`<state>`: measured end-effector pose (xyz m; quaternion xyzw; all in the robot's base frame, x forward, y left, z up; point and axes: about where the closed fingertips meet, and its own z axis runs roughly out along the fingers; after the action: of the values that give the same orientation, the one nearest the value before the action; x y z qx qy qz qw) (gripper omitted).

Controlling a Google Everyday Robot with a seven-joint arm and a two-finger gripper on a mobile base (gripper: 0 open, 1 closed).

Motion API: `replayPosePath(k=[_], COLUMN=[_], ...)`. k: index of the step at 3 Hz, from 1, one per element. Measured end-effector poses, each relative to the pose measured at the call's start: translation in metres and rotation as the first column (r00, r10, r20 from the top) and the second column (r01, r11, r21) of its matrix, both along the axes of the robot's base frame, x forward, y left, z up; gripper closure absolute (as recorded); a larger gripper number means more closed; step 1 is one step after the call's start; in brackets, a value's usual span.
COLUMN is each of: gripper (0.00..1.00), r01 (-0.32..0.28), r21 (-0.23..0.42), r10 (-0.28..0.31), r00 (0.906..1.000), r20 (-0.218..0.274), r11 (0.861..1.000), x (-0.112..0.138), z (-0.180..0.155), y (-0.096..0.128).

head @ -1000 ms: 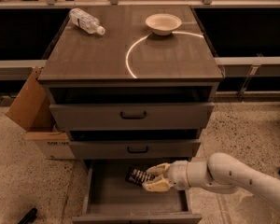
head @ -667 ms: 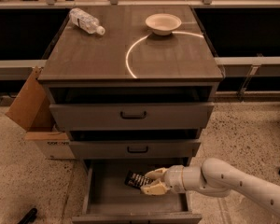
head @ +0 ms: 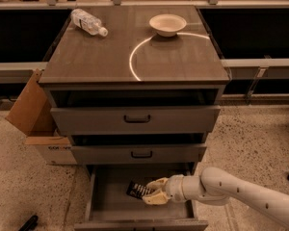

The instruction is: Place rxbar chocolate into bottom drawer

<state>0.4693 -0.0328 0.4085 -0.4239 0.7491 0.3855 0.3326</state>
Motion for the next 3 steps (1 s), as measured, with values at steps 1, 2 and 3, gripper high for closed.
replayPosePath(k=[1,2,3], gripper=[1.0,1.0,1.0], r01=[0.015,0.058,0.103], r21=[0.003,-0.022,-0.063], r10=[-0.015,-0.059,-0.107], r00=[0.9996,0.9963,0.9916], r20=[-0.024,-0.063,-0.072], r11=[1.0,0.998,0.993], x=[0.002,0.013,0.028], z=[-0.015,-0.06,-0.1], y=[0.001,-0.004,-0.005])
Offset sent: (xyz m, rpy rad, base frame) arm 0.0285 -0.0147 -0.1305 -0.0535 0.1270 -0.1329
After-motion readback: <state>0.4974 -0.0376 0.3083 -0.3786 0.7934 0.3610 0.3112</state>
